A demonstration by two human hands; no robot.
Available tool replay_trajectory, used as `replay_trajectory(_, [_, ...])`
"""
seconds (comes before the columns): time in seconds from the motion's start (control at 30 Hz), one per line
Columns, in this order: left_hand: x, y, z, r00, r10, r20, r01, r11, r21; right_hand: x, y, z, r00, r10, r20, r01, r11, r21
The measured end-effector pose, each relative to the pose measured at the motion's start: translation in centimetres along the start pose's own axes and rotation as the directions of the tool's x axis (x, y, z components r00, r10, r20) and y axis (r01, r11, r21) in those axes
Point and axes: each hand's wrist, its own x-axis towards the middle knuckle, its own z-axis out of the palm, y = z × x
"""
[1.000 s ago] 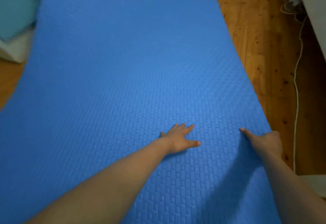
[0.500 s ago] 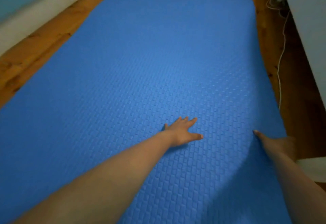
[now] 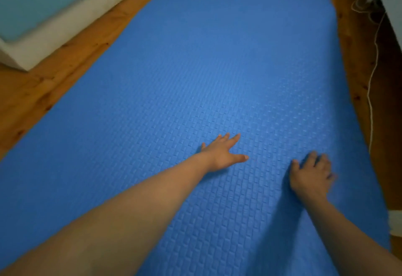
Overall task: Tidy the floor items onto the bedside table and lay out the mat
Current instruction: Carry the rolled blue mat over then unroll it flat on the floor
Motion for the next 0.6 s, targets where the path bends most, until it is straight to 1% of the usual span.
replay_trajectory(0.07, [-0.5,-2.0,-1.4,0.999,-0.034,-0.042,0.034,0.999,-0.001,-1.4,-4.6,1.3,0.98,-0.153,0.129,0.157,0.987,-0.025])
replay_trajectory(0.13, [-1.2,-4.8,-3.0,0.992,-0.081,-0.101,0.08,0.997,-0.007,-3.7,-9.8,2.4,0.923,-0.314,0.221,0.326,0.945,-0.02])
replay_trajectory(0.2, [-2.1,-7.9,-4.7,0.979,-0.13,-0.155,0.128,0.992,-0.018,-6.1,-14.4,3.1,0.841,-0.436,0.32,0.465,0.885,-0.014])
replay_trajectory(0.3, [-4.7,-13.9,-8.1,0.944,-0.227,-0.239,0.218,0.974,-0.062,-10.2,-21.0,4.0,0.684,-0.563,0.464,0.635,0.772,0.001])
replay_trajectory(0.4, [-7.8,-19.7,-11.1,0.894,-0.322,-0.312,0.308,0.947,-0.094,-14.4,-26.2,5.1,0.543,-0.652,0.53,0.749,0.661,0.047])
replay_trajectory(0.5, [-10.9,-24.3,-13.4,0.856,-0.373,-0.357,0.36,0.927,-0.106,-19.0,-31.0,6.8,0.474,-0.703,0.53,0.796,0.6,0.084])
replay_trajectory(0.6, [-13.1,-27.5,-14.7,0.847,-0.386,-0.365,0.37,0.922,-0.114,-22.7,-34.9,8.3,0.434,-0.732,0.525,0.808,0.574,0.132])
